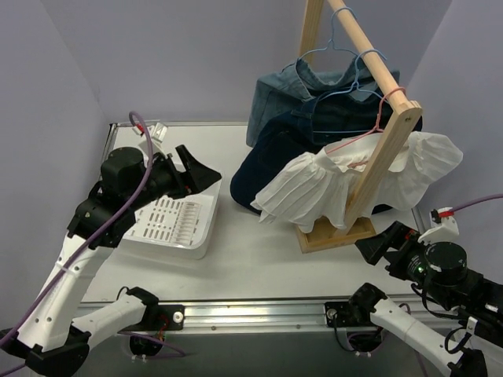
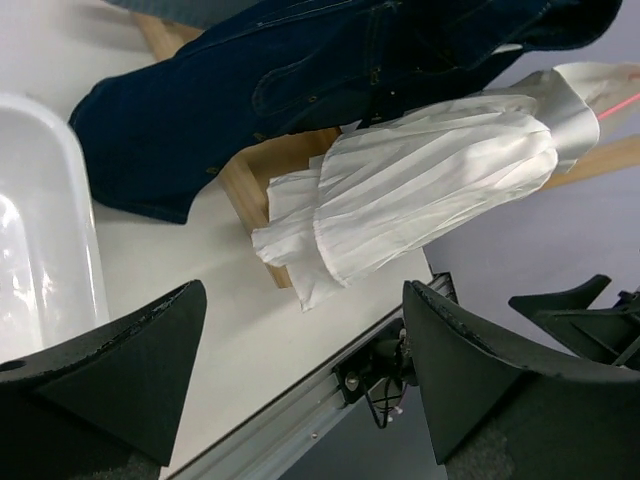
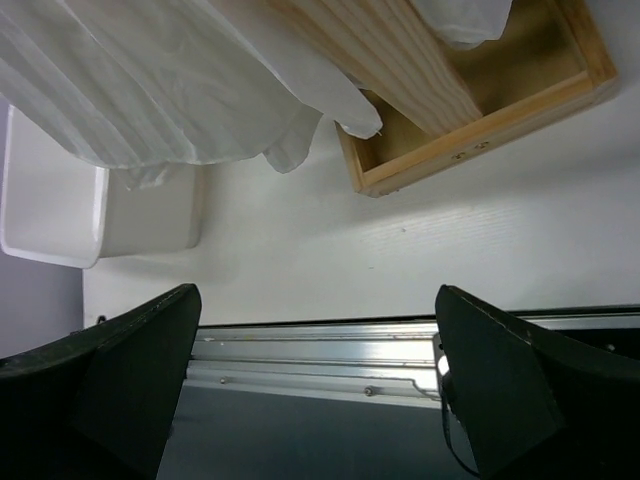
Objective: Remove the skirt from the hanger
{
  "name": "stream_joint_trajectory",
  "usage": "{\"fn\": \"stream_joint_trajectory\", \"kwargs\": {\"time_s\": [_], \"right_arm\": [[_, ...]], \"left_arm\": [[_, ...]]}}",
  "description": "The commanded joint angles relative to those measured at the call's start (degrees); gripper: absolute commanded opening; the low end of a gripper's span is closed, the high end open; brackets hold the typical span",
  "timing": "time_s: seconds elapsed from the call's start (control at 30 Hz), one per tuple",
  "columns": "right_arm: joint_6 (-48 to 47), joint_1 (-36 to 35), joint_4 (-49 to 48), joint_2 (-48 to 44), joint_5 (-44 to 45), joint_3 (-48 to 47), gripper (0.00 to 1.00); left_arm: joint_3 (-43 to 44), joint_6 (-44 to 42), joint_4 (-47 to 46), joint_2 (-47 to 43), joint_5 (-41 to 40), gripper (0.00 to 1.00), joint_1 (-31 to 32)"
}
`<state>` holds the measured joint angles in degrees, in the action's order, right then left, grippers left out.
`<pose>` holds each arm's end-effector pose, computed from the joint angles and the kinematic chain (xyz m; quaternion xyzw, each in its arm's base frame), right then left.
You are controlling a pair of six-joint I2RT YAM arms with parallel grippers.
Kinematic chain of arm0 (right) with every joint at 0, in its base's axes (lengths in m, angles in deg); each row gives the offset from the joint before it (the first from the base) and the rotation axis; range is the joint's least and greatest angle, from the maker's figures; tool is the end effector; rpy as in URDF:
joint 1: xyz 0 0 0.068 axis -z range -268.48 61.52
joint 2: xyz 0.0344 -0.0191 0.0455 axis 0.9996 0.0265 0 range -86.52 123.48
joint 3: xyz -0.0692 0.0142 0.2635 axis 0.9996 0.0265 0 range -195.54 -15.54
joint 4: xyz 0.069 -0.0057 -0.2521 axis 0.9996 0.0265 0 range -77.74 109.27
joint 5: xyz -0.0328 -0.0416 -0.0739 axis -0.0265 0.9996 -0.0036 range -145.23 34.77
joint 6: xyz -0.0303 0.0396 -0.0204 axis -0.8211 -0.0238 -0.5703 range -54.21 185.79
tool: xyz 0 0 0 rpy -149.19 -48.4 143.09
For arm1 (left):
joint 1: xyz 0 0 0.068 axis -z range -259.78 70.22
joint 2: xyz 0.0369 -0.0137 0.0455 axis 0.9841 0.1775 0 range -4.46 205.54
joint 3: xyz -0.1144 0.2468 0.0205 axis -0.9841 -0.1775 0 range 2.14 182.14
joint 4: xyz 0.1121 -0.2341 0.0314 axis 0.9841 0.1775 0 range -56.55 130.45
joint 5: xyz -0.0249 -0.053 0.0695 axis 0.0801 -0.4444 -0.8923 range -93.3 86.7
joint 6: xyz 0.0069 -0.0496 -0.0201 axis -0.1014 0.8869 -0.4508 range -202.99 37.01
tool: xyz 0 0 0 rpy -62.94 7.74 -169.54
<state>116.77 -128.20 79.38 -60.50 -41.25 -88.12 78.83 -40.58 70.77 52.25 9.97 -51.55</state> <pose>0.0126 -0.0007 0.4103 0.1490 0.8051 0.3319 0.4685 0.1623 -0.0964 0.4418 -0.0309 0.8026 -0.4162 0.4263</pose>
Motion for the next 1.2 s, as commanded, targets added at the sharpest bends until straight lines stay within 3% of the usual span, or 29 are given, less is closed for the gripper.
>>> {"fn": "stream_joint_trajectory", "kwargs": {"time_s": [0.0,0.27,0.7,1.0,1.17], "right_arm": [[8.51,-4.47,-0.4,-1.67,6.5,0.68,1.0],[7.82,-7.91,-3.04,1.04,8.09,-0.02,1.0],[3.34,-7.91,-8.84,8.25,5.54,0.15,1.0],[2.72,-7.91,-9.1,7.91,5.18,-2.22,1.0],[3.07,-7.91,-8.05,7.73,5.71,-2.83,1.0]], "left_arm": [[5.47,-7.25,-7.61,3.66,5.26,0.88,0.69],[10.15,-12.09,-19.53,13.5,21.5,0.83,3.32],[21.4,-14.9,-27.21,29.51,31.54,0.91,12.11],[28.07,-19.65,-23.96,37.94,31.37,0.91,15.89],[32.99,-24.03,-17.65,42.34,28.31,0.91,18.52]]}}
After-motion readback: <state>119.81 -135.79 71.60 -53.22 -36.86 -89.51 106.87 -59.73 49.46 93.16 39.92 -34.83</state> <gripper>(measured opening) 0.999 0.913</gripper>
